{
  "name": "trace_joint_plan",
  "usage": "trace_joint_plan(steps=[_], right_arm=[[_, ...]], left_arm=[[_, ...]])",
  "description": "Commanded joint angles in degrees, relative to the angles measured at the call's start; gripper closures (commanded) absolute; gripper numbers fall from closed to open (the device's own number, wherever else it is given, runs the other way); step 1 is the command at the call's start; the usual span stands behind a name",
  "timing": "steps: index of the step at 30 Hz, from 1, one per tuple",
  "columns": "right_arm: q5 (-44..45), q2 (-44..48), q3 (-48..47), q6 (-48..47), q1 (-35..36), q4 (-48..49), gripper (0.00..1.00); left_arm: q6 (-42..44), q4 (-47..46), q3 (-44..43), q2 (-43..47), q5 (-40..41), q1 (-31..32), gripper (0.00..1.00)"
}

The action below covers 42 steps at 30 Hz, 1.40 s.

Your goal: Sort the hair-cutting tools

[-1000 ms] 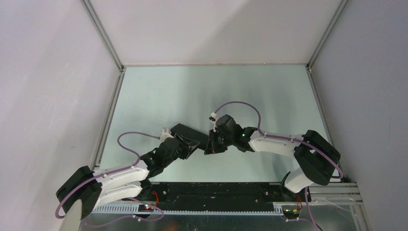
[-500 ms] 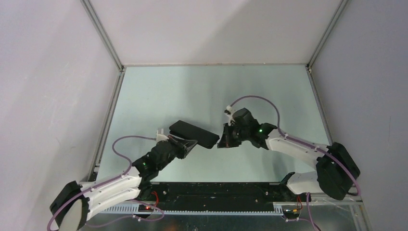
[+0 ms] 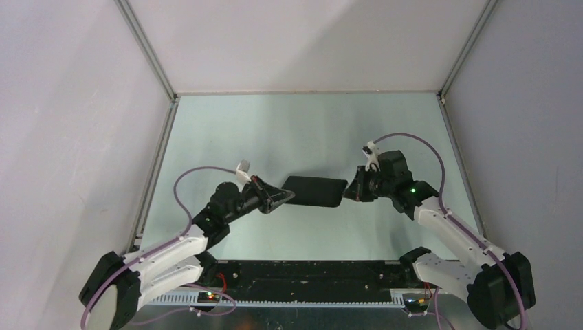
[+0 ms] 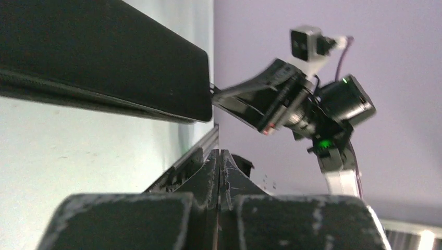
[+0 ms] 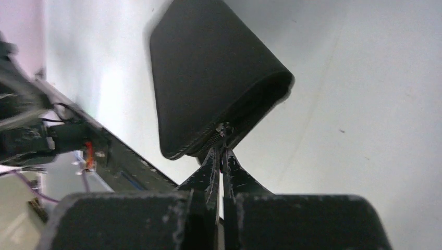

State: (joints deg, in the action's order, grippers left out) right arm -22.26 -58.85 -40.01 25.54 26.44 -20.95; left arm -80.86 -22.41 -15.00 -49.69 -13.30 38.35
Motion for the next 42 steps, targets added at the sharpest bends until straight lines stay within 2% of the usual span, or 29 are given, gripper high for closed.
trace_joint_plan(steps=[1,4,6,7,8,10,12,14,18,21,26,30,36,40,42], right_arm=[[3.61,4.40,0.28,-4.74,-1.01,-1.33,1.00],[4.54,4.91,0.30,-5.03,-2.03,-1.13,1.00],[4.02,4.00,0.29,-4.62,-2.40,-1.14,1.00],[3.64,3.65,0.28,-4.05,-2.37,-1.12,1.00],[3.50,2.95,0.33,-3.68,-2.18,-1.03,1.00],[3.35,2.06,0.76,-1.92,-1.06,-0.22,1.00],[3.85,0.98,0.94,-0.52,1.05,1.22,1.00],[4.41,-0.43,0.96,0.97,3.51,2.44,1.00],[4.74,-3.92,0.95,4.23,9.30,6.69,1.00],[5.12,-8.03,0.15,5.96,14.12,9.34,1.00],[6.22,-14.70,-3.64,7.94,19.86,12.97,1.00],[6.60,-19.62,-6.74,8.75,22.19,14.38,1.00],[6.12,-21.43,-9.30,10.41,23.73,15.98,1.00],[5.83,-21.58,-11.13,10.76,24.34,16.11,1.00],[5.61,-21.78,-11.97,10.76,24.75,15.98,1.00]], left_arm=[[5.70,-7.71,-5.12,-3.69,-13.92,-0.38,1.00],[6.72,-5.23,-6.51,-3.72,-14.45,-0.35,1.00],[9.27,0.95,-7.61,-2.87,-10.49,-0.32,0.94],[10.53,4.52,-7.86,-2.21,-9.14,-0.26,0.79],[10.89,5.91,-8.16,-1.88,-6.79,0.00,0.71],[11.52,8.80,-8.38,-1.23,-3.90,0.53,0.39],[11.37,11.69,-8.48,-1.07,-1.42,0.79,0.24],[9.50,13.05,-7.14,-0.38,1.48,0.81,0.16],[5.03,15.51,-2.32,3.32,8.46,0.78,0.06],[3.79,18.41,0.43,6.23,11.90,0.77,0.03],[1.20,16.98,4.54,8.69,12.27,0.87,0.02],[-0.26,13.96,6.28,7.36,11.84,1.01,0.01],[-1.07,10.46,6.47,2.78,11.55,2.63,0.01],[-1.73,7.76,5.84,0.20,11.77,3.90,0.05],[-1.69,6.98,4.91,-1.08,12.08,4.37,0.12]])
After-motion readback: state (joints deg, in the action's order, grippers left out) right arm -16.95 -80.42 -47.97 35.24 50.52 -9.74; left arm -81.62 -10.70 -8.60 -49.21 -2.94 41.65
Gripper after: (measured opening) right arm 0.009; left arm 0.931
